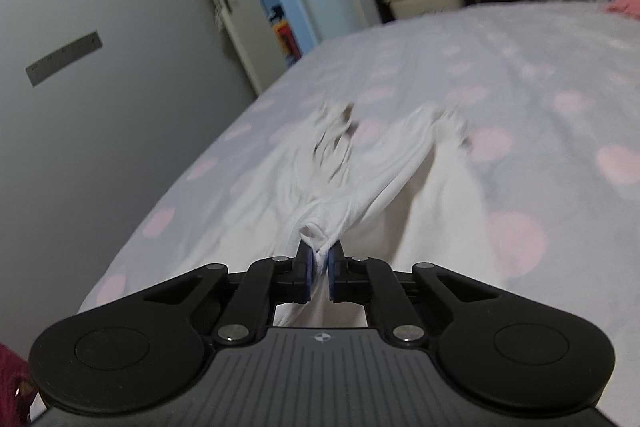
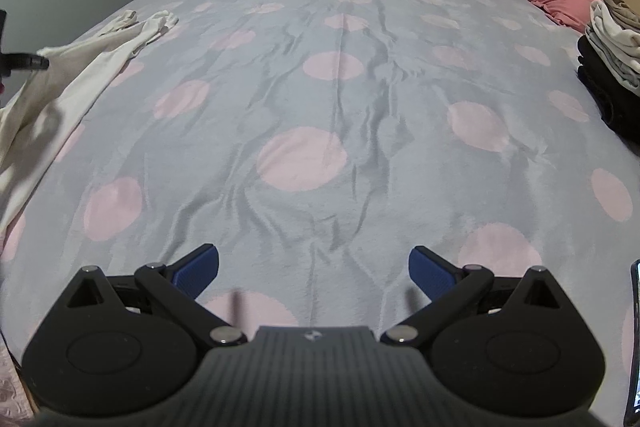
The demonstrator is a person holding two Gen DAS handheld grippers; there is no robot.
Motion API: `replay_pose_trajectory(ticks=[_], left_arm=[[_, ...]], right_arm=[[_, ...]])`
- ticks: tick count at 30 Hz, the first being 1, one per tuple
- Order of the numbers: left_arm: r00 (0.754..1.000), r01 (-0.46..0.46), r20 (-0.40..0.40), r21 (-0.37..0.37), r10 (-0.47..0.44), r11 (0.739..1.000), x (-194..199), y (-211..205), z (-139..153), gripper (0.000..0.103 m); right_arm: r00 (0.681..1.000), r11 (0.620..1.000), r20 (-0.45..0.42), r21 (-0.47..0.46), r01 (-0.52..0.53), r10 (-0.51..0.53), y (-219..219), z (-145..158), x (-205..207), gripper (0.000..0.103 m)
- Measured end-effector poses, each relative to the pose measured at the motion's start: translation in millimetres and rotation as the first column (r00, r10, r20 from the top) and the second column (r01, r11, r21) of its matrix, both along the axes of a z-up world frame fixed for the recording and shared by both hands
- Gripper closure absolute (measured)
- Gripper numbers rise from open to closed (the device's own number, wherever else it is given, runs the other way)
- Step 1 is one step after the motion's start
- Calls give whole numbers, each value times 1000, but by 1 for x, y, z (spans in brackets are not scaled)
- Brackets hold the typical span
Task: Fold clothes
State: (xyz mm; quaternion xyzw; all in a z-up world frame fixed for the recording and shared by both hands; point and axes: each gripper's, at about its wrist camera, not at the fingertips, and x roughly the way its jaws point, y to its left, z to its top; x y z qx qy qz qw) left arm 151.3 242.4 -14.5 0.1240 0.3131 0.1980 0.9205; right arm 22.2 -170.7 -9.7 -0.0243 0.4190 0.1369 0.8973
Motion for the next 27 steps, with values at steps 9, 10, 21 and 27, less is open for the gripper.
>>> replay_pose_trajectory(ticks=[9,10,21,27], left_arm=[[968,237,89,-36,-233,971,-65,-86,73,98],[960,269,98,-57,-263,961,-73,-97,80,98],[787,615,115,-216,-606,758,-156,-239,114,99],[682,705,43,-308,-730,640,-195,-296,88,99]], right_arm=[[999,1000,53,29,-3,1,-6,15,-12,1],[998,999,61,33,0,-2,-7,18,-14,1],[993,997,99,53,57,-62,-36,36,-32,1],[991,993,86,64,95,-100,-56,38,-36,1]])
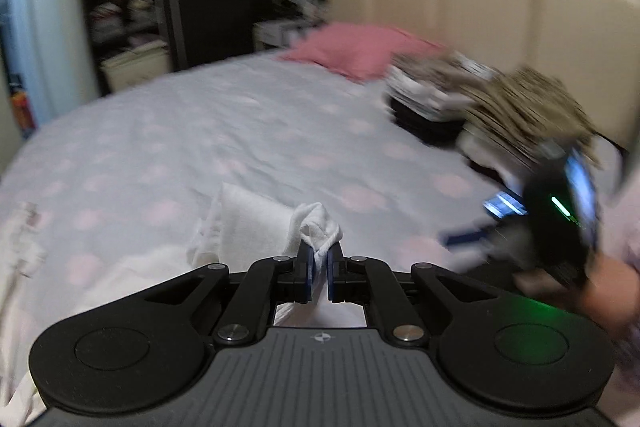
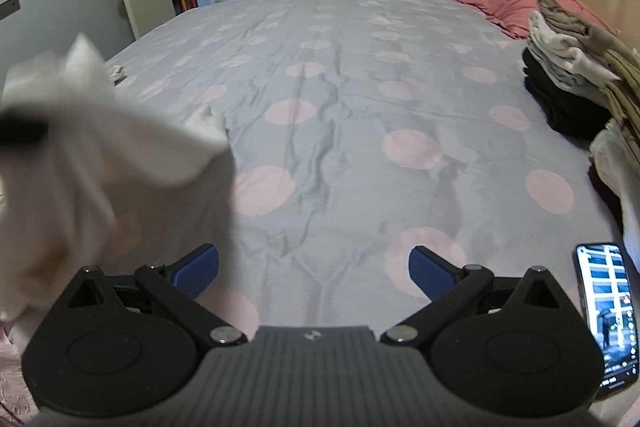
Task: Fold clothes
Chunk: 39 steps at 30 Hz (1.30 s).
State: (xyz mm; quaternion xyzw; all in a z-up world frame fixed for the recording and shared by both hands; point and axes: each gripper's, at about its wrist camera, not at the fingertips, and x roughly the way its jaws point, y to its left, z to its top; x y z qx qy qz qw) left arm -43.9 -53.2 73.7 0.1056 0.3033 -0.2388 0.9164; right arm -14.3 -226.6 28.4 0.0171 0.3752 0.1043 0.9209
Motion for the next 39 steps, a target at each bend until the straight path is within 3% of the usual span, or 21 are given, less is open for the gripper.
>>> replay_pose_trajectory(ticks=[4,6,13,20,22,32,39], left_arm=[[994,50,-96,47,-46,998,-14,-27,-34,99],[994,57,-99,76,-49,995,-20,-33,-45,99],[990,49,-137,55,-41,997,-29,-27,-53,96],[990,62,-131,21,-59,998,-44,-12,-43,66],[990,52,-128,20,-49,998,-46,-7,-42,62],[985,-120,-110,92,130,988,-31,53,-37,60],[973,-188,-105,164,206,968,-9,85,-45,60]], right_arm=[[999,999,-30,-43,13,-14,-5,-5,-2,1],[999,996,-46,-91,-12,8,-2,-11,-4,1],[995,993,-90,-105,-52,42,-3,-22,-8,1],[995,991,-94,-127,-41,30,-4,-23,-11,1],[996,991,-87,-132,-38,26,-4,-22,-12,1],[998,993,-46,-110,34,-39,-22,-11,-13,1],[999,999,26,-7,-43,43,-9,8,-19,2]])
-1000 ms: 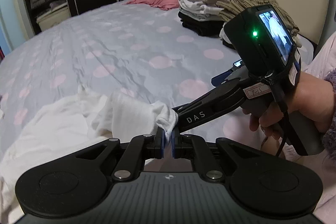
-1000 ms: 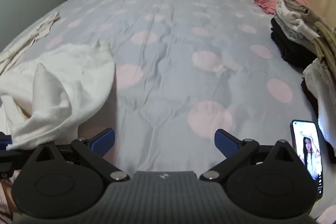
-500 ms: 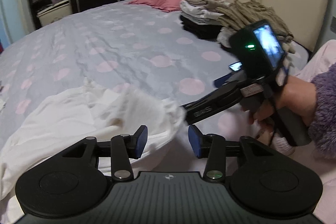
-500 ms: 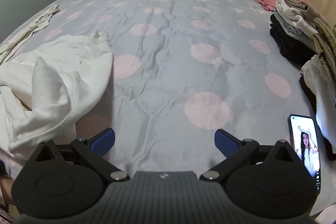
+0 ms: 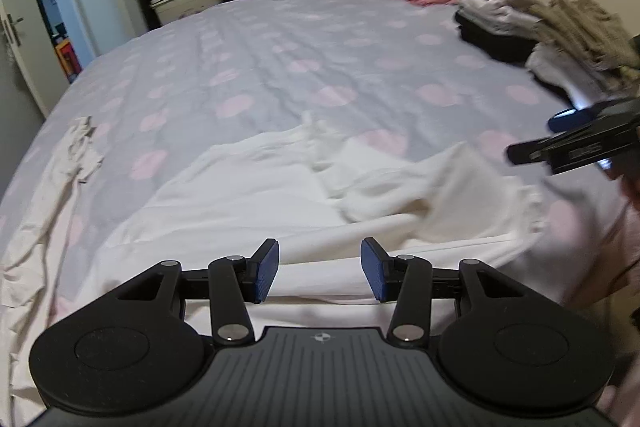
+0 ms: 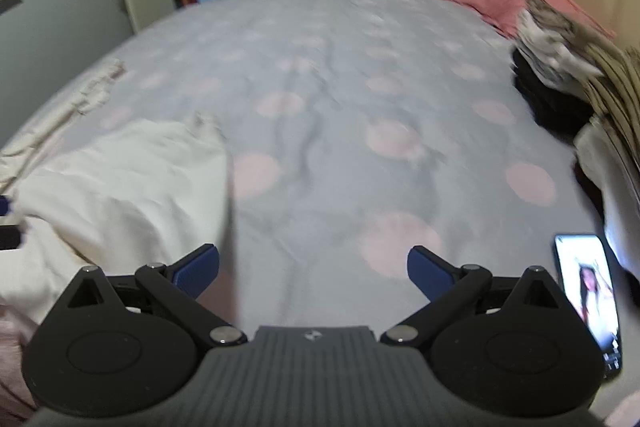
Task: Fold clothes
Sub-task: 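Grasp the white shirt edge with the right tool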
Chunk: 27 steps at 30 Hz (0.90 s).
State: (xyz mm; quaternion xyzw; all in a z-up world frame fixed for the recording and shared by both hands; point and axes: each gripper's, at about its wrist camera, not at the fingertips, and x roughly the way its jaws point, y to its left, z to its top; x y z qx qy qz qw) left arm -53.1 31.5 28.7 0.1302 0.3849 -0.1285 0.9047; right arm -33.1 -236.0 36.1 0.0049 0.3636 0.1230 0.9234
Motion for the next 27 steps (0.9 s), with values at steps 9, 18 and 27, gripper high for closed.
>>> replay_pose_trajectory(ticks=[9,18,27], left_arm=[[999,-39,-25,57,40,998,32,26,-21,56],[994,-93,-52,6,93,996,36,41,-40,56],[991,-125,-43,-33,123,992,44,49,-30,56]], right_arm=[[977,974,11,73,-212,212,61,16,3,7],[955,962,-115,10,-273,272,84,-12,14,69],[973,977,-88,18,-211,211,46,2,10,86]])
